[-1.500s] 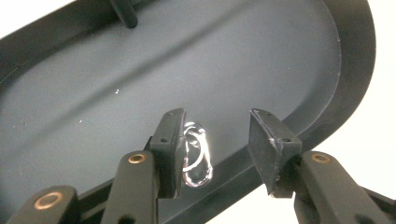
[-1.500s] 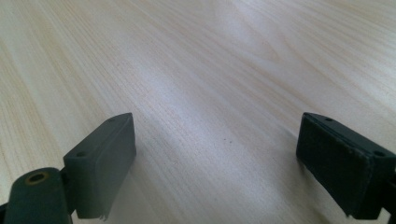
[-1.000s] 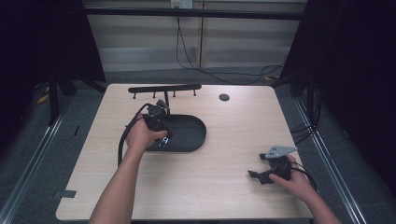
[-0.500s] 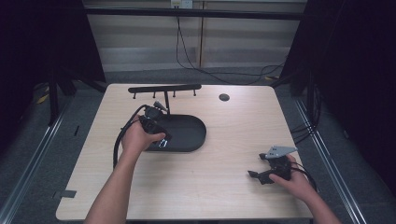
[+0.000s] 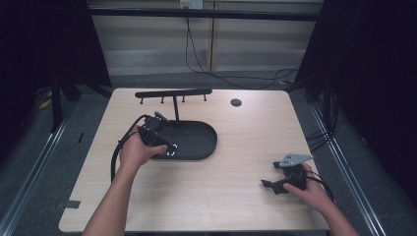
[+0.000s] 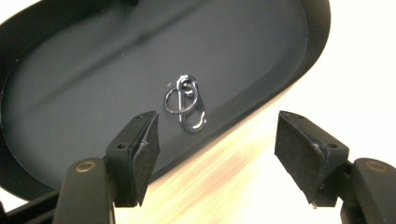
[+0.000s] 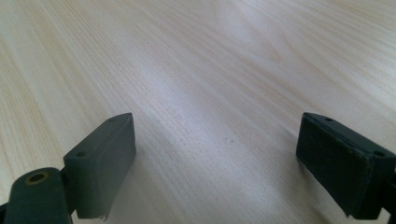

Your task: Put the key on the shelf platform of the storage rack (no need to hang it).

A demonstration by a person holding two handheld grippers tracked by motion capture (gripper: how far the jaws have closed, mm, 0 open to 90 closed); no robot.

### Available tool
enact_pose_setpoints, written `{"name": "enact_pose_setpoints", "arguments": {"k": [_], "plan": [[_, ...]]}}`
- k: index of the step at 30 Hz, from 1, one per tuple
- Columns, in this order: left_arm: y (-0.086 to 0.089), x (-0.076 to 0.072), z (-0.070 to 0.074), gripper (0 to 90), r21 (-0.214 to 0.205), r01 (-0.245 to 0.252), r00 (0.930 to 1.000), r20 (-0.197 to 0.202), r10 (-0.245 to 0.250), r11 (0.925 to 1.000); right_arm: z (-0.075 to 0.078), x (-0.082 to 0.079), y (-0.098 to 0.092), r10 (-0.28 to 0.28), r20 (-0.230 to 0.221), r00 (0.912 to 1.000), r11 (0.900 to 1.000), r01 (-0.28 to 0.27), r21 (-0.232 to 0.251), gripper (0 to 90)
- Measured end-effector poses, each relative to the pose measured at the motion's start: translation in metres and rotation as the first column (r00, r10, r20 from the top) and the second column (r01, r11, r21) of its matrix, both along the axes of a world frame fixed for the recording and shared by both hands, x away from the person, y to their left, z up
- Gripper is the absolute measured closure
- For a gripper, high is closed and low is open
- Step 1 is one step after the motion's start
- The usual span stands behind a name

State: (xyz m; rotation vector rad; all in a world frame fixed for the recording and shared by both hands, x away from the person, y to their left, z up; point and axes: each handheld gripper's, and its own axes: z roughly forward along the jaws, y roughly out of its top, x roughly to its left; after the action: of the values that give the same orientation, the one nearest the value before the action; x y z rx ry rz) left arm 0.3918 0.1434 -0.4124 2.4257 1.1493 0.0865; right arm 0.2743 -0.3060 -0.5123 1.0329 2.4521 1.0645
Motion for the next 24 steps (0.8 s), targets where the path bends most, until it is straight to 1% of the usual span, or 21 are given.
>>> {"name": "enact_pose_setpoints", "arguments": {"k": [2, 6, 7, 12, 13, 14, 17, 19, 22, 24], "plan": [[0.002, -0.002, -0.001, 29.7, -0.003, 0.008, 1.0, 0.002, -0.008, 1.0, 0.0, 0.0, 0.0, 0.0, 0.0, 1.0, 1.0, 0.0, 0.0, 11.5], [0.004, -0.005, -0.003, 29.0, -0.008, 0.002, 1.0, 0.004, -0.002, 1.0, 0.0, 0.0, 0.0, 0.0, 0.0, 1.0, 1.0, 0.0, 0.0, 11.5], [0.005, -0.006, -0.004, 28.7, -0.002, 0.011, 0.9999, 0.0, -0.011, 0.9999, 0.0, 0.0, 0.0, 0.0, 0.0, 1.0, 1.0, 0.0, 0.0, 11.5], [0.01, -0.009, -0.006, 27.7, -0.006, 0.012, 0.9999, 0.006, -0.012, 0.9999, 0.0, 0.0, 0.0, 0.0, 0.0, 1.0, 1.0, 0.0, 0.0, 11.5], [0.011, -0.01, -0.006, 27.3, -0.005, 0.01, 1.0, 0.003, -0.01, 0.9999, 0.0, 0.0, 0.0, 0.0, 0.0, 1.0, 1.0, 0.0, 0.0, 11.5], [0.012, -0.011, -0.006, 27.0, -0.006, 0.013, 0.9999, 0.01, -0.013, 0.9999, 0.0, 0.0, 0.0, 0.0, 0.0, 1.0, 1.0, 0.0, 0.0, 11.5], [0.014, -0.014, -0.005, 25.9, -0.015, 0.01, 0.9999, 0.014, -0.01, 0.9998, 0.0, 0.0, 0.0, 0.0, 0.0, 1.0, 1.0, 0.0, 0.0, 11.5], [0.015, -0.016, -0.005, 25.0, -0.015, 0.019, 0.9997, 0.018, -0.019, 0.9997, 0.0, 0.0, 0.0, 0.0, 0.001, 1.0, 1.0, 0.0, 0.0, 11.5], [0.018, -0.019, -0.005, 24.1, -0.02, 0.008, 0.9998, 0.02, -0.007, 0.9998, 0.0, 0.0, 0.0, 0.0, 0.0, 1.0, 1.0, 0.0, 0.0, 11.5], [0.02, -0.021, -0.005, 23.3, -0.025, 0.012, 0.9997, 0.02, -0.011, 0.9996, 0.0, 0.0, 0.0, 0.0, 0.0, 1.0, 1.0, 0.0, 0.0, 11.5]]}}
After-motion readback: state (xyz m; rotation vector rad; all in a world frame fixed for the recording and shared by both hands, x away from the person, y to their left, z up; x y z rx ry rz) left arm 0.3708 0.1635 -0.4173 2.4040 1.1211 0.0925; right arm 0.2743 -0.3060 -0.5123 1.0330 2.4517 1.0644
